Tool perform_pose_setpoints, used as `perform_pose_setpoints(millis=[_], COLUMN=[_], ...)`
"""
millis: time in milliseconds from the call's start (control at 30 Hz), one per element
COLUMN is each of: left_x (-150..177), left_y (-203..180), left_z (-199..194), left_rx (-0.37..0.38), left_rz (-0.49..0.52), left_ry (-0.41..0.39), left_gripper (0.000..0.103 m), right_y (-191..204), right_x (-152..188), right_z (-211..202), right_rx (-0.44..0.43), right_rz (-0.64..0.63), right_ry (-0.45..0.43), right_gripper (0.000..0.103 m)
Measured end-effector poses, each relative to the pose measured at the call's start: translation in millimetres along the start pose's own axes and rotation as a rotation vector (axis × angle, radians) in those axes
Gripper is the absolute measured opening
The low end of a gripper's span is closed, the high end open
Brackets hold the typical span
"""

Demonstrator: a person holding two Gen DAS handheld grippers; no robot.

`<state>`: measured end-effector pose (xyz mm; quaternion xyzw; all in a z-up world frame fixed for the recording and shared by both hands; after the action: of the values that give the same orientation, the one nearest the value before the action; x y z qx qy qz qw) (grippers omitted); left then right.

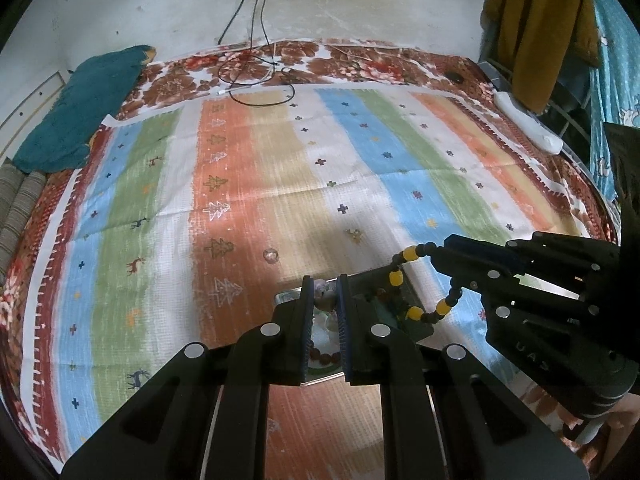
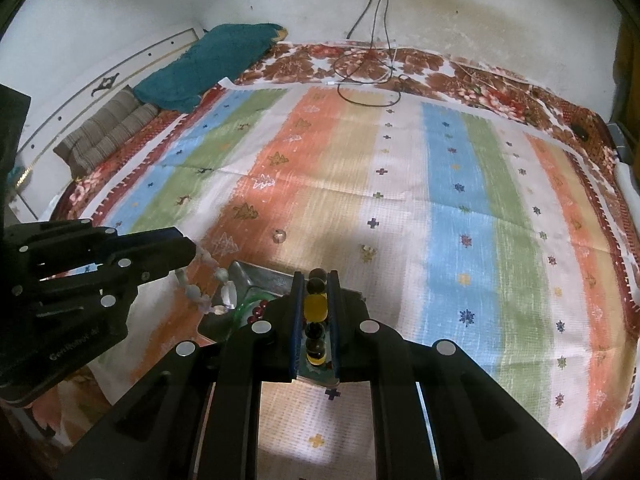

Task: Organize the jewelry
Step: 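Open left tool over tin while right tool drops yellow-black bracelet in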

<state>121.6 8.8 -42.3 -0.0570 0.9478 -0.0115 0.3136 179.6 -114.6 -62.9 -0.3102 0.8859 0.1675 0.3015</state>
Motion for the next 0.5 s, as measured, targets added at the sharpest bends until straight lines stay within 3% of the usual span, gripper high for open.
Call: perform_pose_setpoints(millis=[67, 200, 300, 500], left_x=[0, -2, -3, -3], left_y=[3, 15, 19, 25], left_z=[3, 8, 9, 14], left_rx=[-0.007, -0.068, -0.069, -0.084], left_rz=[-0.015, -0.043, -0.055, -0.07], left_ry=[0.019, 0.024, 0.028, 0.039], left_gripper=[0.013, 0.017, 0.022, 0.034], right_y=[-2, -13, -20, -26], right_x=[1, 1, 1, 0], right_z=[4, 9, 12, 17], right_rx=[0.003, 0.042, 0.054, 0.07], right_rz=[0.015, 0.052, 0.071, 0.082], right_ry=[0.015, 0.04, 0.051, 0.067], right_gripper=[0.013, 0.023, 0.028, 0.031])
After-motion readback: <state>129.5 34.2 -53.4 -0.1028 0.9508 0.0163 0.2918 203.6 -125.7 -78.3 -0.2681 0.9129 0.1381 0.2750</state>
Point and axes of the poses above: each gripper's, at about its wrist camera, not at the fingertips, and z roughly the way its jaws point, y to its left, x to its underside, the point moved 4 cm from there along z, roughly the way its jaws point, and after that the axes turned 4 degrees about -x, right-handed, at the moved point
